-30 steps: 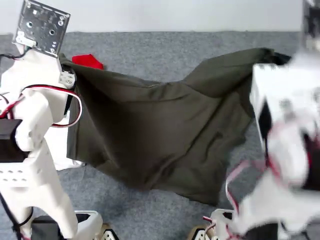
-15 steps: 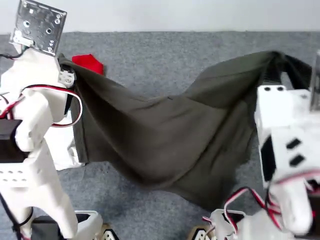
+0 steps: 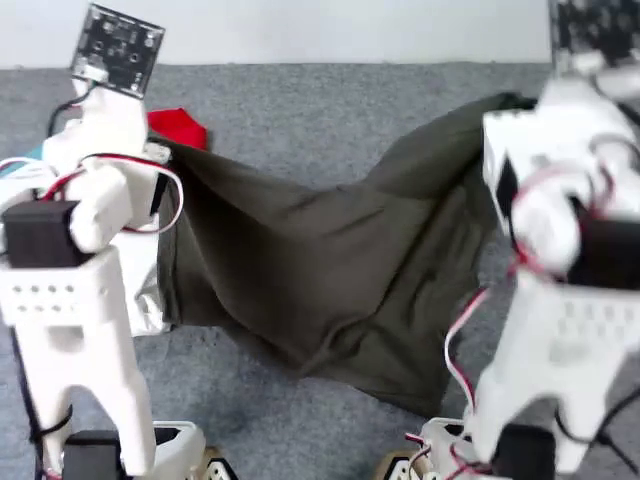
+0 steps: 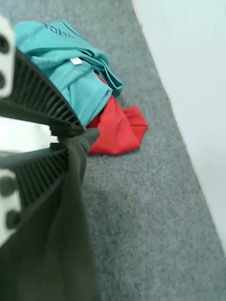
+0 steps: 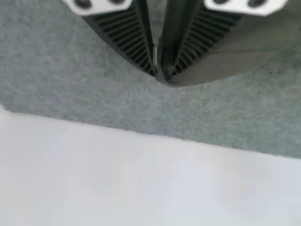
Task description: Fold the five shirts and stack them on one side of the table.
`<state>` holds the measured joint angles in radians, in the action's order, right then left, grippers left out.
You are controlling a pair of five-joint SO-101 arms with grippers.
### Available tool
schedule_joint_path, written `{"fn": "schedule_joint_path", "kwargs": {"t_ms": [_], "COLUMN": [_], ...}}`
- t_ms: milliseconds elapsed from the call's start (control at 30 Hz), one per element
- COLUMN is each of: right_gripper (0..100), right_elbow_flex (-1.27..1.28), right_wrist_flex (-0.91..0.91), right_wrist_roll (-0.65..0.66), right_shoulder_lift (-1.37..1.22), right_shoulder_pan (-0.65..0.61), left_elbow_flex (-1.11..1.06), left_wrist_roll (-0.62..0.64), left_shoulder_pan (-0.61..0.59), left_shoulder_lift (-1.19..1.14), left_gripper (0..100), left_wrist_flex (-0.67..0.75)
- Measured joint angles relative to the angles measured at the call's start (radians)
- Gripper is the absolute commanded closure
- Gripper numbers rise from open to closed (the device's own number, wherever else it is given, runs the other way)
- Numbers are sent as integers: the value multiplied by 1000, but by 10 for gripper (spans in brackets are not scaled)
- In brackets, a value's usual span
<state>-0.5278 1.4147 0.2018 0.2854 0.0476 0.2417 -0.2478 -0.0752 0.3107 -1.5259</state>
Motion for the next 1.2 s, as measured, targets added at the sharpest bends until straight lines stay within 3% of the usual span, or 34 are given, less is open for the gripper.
{"fn": "schedule_joint_path", "kwargs": {"t_ms": [500, 633, 900, 1033, 1200], "right_gripper": [990, 990, 956, 830, 822], "right_elbow_flex": [23, 15, -299, -539, -812], "right_wrist_flex": [-865, -991, -977, -845, -605], "right_wrist_roll": [0, 0, 0, 5, 117], "right_shoulder_lift": [-606, -781, -1145, -1306, -1438], "right_shoulder_pan": [-5, -23, -32, -44, -98], "left_elbow_flex": [-34, -34, -34, -31, 83], "left_wrist_roll": [0, 0, 0, 0, 25], "left_shoulder_pan": [-63, -69, -69, -66, -40], "left_shoulder_lift": [-465, -583, -750, -786, -844], "left_gripper": [986, 986, 983, 922, 867], "left_wrist_flex": [552, 637, 773, 793, 681]}}
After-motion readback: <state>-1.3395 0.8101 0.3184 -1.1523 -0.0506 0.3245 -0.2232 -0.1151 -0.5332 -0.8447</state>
